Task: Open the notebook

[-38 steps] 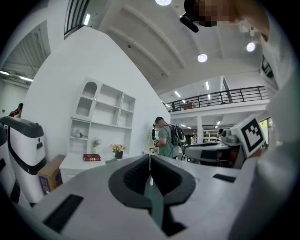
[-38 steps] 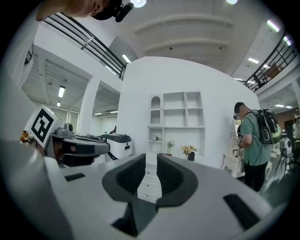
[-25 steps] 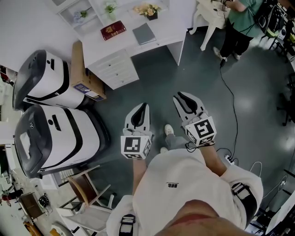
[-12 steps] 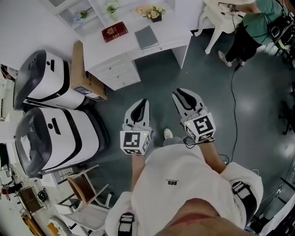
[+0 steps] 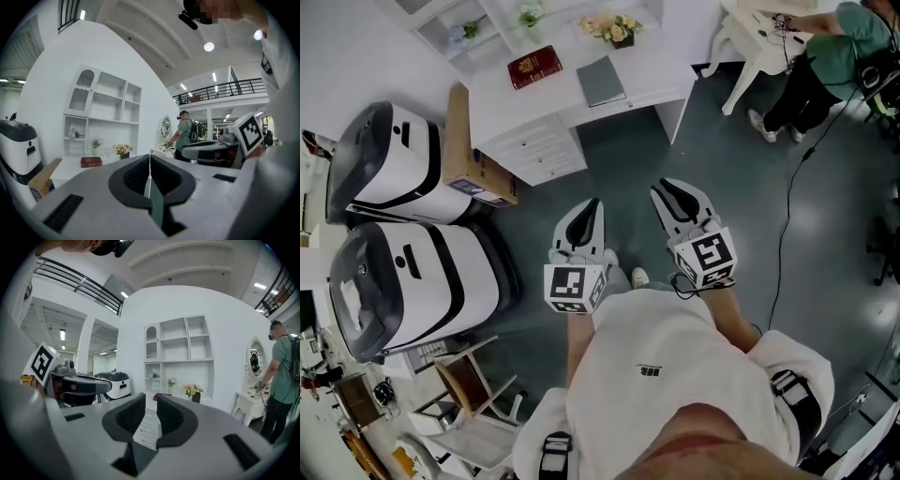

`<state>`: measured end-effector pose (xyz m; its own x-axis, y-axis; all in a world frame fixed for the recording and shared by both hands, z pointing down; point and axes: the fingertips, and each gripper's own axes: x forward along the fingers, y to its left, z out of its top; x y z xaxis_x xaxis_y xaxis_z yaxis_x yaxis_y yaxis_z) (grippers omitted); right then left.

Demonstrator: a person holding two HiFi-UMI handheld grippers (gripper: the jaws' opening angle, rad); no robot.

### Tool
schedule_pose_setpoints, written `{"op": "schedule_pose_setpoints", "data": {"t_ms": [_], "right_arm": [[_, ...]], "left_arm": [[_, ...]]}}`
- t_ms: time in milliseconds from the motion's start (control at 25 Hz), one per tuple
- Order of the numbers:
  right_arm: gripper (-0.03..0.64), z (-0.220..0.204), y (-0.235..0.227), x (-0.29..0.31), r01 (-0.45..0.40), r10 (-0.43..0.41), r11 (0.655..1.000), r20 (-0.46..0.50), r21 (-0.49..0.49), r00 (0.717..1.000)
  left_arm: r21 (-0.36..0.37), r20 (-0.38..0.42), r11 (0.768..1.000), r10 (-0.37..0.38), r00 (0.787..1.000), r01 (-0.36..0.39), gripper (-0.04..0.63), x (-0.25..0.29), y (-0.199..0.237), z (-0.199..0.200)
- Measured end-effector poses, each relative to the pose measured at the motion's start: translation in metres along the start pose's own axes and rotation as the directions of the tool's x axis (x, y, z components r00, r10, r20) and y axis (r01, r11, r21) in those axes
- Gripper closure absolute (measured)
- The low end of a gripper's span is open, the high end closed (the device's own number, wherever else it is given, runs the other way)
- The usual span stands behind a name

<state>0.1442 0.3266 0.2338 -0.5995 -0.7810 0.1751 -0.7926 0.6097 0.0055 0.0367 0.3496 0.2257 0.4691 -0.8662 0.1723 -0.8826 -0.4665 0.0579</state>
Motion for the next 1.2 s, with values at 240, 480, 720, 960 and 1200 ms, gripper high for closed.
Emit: {"op": "schedule_pose_setpoints", "data": {"t_ms": [240,480,720,960,1200], "right_arm": [[0.555,0.001,-0.013,0.021,-0.002,0.002,1.0,0.0,0.0,1.0],[0.555,-0.001,-0.023,0.047,0.008,-0.008,1.0,-0.007,0.007,1.0],[0.555,-0.001,-0.033,0.08,0.026,-0.026,1.0,-0.014,0.014,1.0],[0.555,0.005,-0.046,0.118,0.054,-0.054,0.998,-0.027,0.012,0.998],[0.555,0.006,-0.06,0.157,0.088,-0.087,0.996,-0.055,0.017,0.995]], "left_arm": [[0.002,0.002,1.0,0.005,1.0,-0.005,0.595,0.02,0.013,0.002],[-0.001,-0.003,1.0,-0.001,1.0,0.001,0.595,0.04,0.033,0.0],[-0.003,-0.005,1.0,-0.021,1.0,0.021,0.595,0.063,0.059,0.002],[-0.017,-0.009,0.998,-0.056,0.998,0.055,0.595,0.095,0.089,0.006],[-0.03,-0.026,0.995,-0.1,0.995,0.099,0.595,0.128,0.118,0.007]]}}
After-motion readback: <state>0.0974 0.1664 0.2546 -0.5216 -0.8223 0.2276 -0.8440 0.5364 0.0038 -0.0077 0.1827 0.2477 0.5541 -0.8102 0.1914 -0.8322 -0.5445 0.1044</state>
